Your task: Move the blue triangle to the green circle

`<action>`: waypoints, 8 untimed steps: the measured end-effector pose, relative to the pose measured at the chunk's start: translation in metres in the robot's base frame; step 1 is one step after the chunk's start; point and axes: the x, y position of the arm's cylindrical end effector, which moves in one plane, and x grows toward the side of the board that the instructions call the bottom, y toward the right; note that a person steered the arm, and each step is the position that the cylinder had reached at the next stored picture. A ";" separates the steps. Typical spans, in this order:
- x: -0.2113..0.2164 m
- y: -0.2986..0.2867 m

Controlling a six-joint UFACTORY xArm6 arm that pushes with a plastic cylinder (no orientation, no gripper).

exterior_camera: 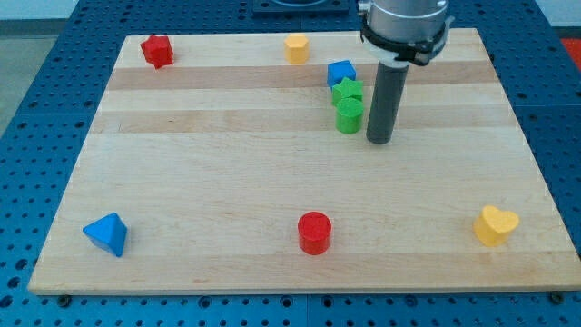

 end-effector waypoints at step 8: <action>0.096 -0.368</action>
